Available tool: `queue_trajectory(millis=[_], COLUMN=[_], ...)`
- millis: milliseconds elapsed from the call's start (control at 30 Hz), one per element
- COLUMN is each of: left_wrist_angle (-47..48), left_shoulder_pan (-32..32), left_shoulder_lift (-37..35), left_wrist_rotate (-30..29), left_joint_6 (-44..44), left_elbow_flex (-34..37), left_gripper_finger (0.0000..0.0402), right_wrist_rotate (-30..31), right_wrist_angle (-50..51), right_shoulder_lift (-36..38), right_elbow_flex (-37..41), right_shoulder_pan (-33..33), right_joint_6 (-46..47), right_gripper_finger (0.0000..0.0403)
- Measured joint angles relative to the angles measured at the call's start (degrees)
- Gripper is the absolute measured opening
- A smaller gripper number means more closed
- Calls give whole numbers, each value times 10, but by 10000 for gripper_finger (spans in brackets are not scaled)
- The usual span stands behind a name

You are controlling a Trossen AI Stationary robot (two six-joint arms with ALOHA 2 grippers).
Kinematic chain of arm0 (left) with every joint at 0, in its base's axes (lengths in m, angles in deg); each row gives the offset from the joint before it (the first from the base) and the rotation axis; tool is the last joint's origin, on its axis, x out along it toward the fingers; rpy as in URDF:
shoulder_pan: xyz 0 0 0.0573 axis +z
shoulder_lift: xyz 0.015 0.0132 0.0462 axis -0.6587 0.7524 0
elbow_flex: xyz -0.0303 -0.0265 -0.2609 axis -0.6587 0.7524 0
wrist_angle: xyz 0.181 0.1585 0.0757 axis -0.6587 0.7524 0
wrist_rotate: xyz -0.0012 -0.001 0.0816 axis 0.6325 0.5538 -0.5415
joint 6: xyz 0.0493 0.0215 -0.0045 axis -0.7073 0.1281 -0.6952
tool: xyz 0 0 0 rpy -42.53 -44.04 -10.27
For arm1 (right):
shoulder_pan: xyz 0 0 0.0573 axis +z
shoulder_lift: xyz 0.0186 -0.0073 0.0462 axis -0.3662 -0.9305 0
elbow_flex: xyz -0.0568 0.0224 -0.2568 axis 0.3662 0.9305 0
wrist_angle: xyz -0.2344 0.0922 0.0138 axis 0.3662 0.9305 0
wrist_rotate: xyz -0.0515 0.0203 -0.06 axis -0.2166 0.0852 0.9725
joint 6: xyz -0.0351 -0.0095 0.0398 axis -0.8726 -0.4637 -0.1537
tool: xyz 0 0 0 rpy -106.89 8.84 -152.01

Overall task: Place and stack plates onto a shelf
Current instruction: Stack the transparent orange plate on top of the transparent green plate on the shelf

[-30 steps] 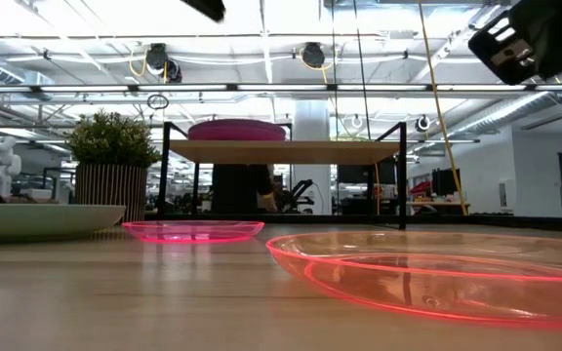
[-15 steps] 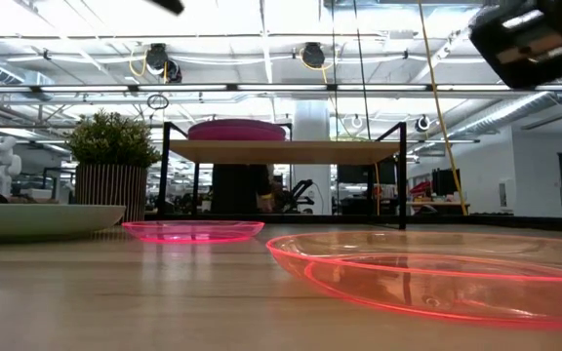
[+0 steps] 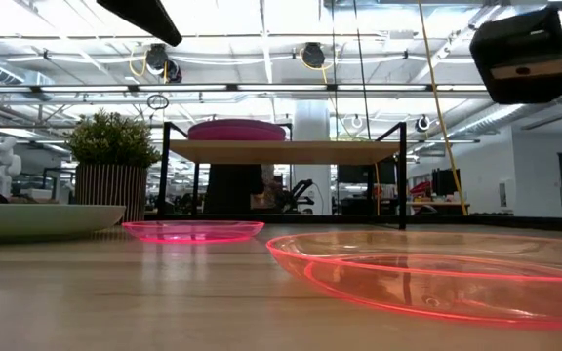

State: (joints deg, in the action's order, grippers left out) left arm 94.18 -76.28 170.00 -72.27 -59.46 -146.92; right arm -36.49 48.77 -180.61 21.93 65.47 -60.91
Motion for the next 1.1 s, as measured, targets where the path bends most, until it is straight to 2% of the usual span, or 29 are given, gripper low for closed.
queue_trajectory(millis=[267,600,1100], left_wrist_angle=[-16,-16,-16], left_shoulder_pan=[0,1,1], left_shoulder_lift=[0,0,0], left_wrist_rotate=[9,9,9], left_joint_6=[-11,-14,-15], left_elbow_flex=[0,0,0], left_gripper_finger=[181,181,181], right_wrist_rotate=[30,28,28], right_wrist_angle=[-8,-20,-41], right_shoulder_lift=[0,1,1], right_elbow_flex=[27,47,54], right_shoulder_pan=[-1,-5,-5], right_joint_6=[-46,-66,-88], right_gripper_finger=[92,45,4])
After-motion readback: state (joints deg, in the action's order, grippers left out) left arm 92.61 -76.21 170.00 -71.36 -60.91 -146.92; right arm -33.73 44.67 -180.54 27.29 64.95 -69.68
